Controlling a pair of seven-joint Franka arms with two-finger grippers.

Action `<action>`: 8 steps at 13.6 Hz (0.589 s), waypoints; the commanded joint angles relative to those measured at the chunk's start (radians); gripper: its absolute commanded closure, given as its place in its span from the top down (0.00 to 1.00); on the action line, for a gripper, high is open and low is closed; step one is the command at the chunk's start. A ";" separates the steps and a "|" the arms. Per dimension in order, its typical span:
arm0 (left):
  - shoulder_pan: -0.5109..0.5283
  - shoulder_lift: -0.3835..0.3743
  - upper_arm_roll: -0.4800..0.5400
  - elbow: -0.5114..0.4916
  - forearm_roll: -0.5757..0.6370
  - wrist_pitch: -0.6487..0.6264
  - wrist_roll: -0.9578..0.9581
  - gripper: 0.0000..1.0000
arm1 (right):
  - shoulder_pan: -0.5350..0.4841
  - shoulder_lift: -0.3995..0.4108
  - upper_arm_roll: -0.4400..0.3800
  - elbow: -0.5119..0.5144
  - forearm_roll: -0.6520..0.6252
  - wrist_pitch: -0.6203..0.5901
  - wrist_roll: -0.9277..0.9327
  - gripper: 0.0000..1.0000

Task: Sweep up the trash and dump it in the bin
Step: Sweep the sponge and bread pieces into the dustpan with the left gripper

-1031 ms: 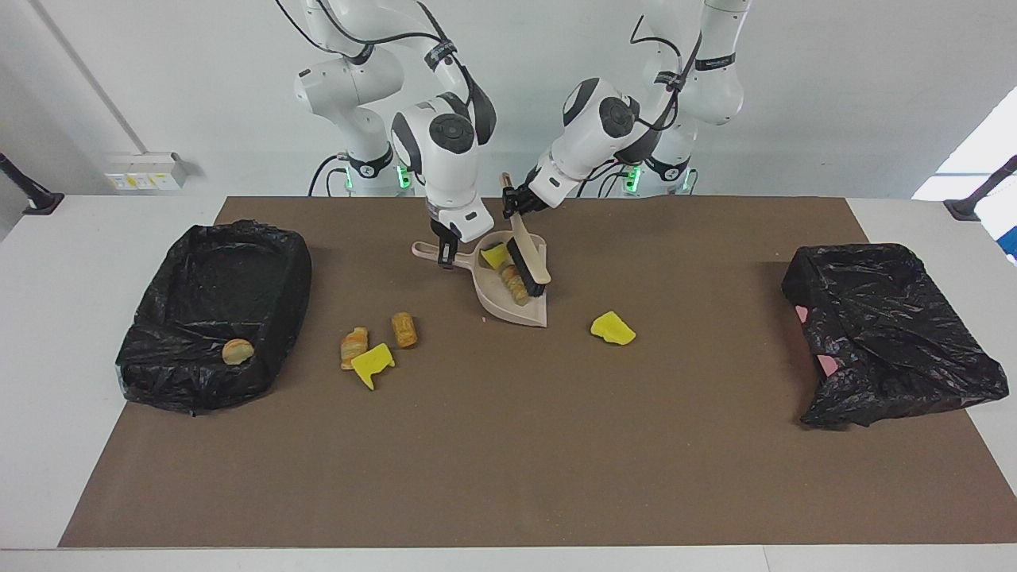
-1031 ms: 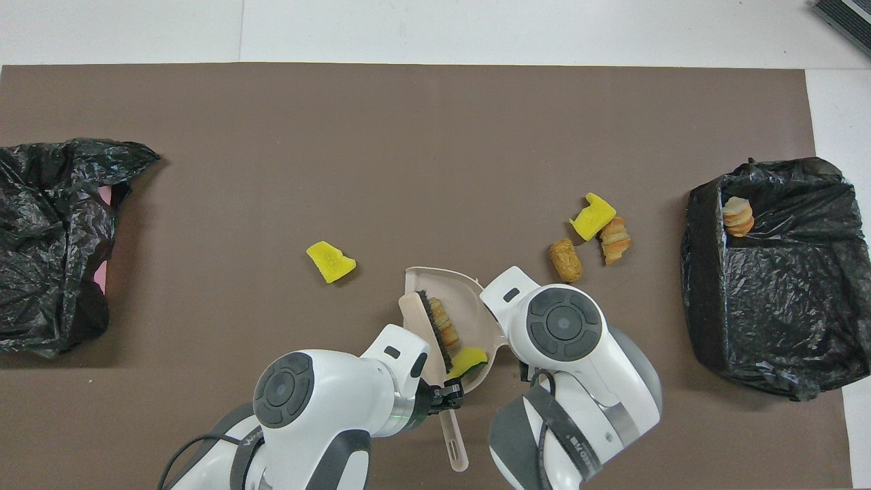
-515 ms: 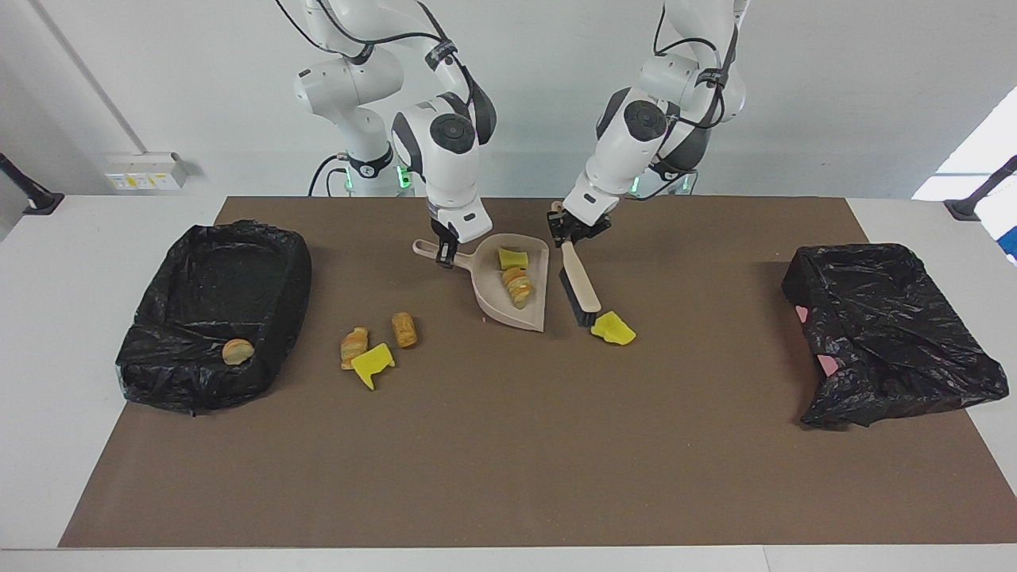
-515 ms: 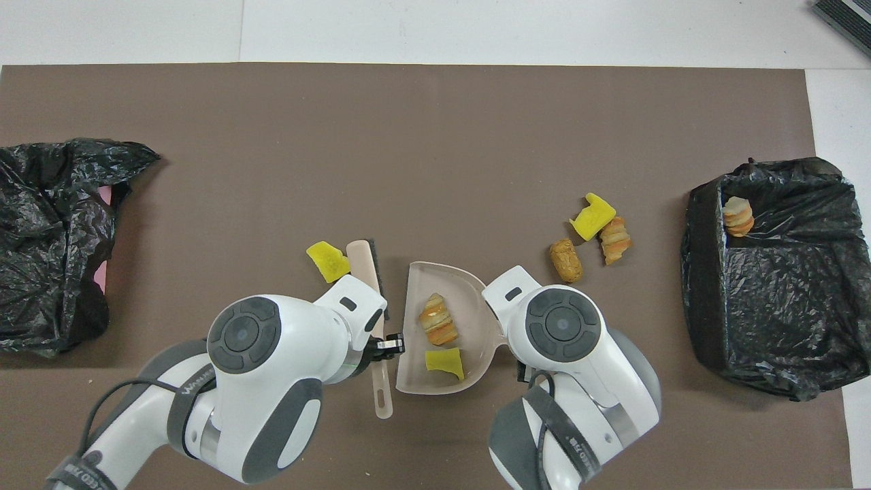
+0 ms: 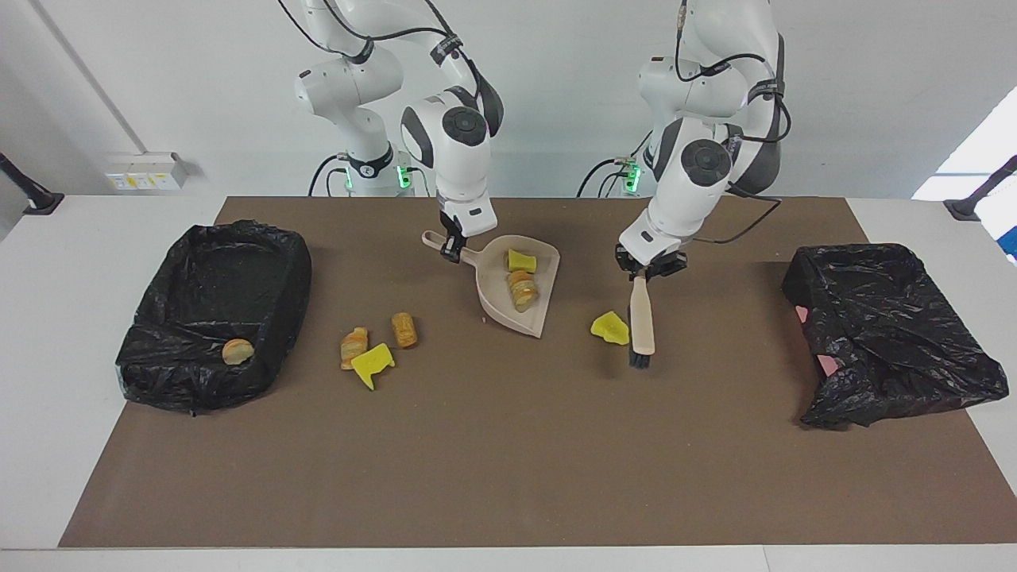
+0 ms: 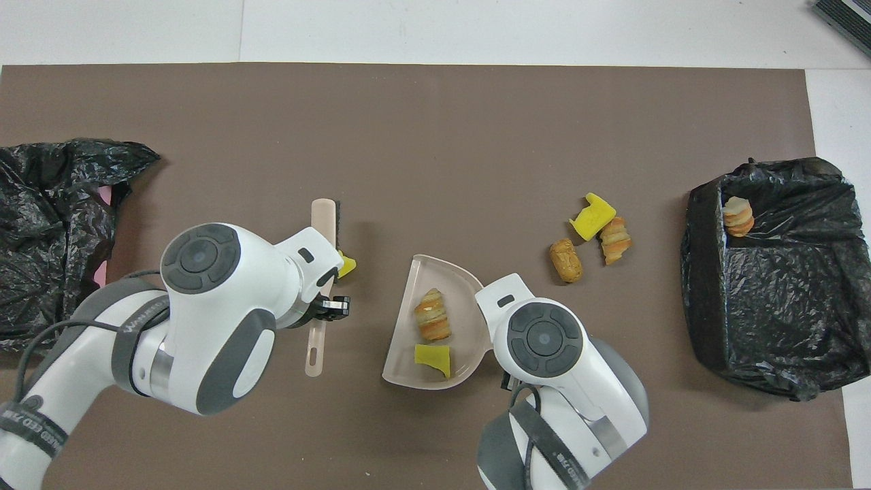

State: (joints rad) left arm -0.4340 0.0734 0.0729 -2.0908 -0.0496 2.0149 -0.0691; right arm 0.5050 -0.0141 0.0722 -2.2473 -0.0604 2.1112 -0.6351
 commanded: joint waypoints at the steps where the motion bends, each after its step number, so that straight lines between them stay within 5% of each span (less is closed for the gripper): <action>1: 0.018 0.091 -0.016 0.069 0.036 -0.035 0.035 0.00 | -0.003 -0.014 0.003 -0.006 -0.004 0.007 0.018 0.00; 8: -0.155 0.043 -0.025 -0.044 0.014 -0.041 0.146 0.00 | -0.003 -0.014 0.003 -0.006 -0.003 0.007 0.020 0.00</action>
State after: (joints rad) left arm -0.5070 0.1646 0.0377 -2.0835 -0.0368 1.9849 0.0633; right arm 0.5050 -0.0141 0.0722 -2.2472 -0.0604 2.1114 -0.6351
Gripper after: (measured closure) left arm 0.740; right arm 0.683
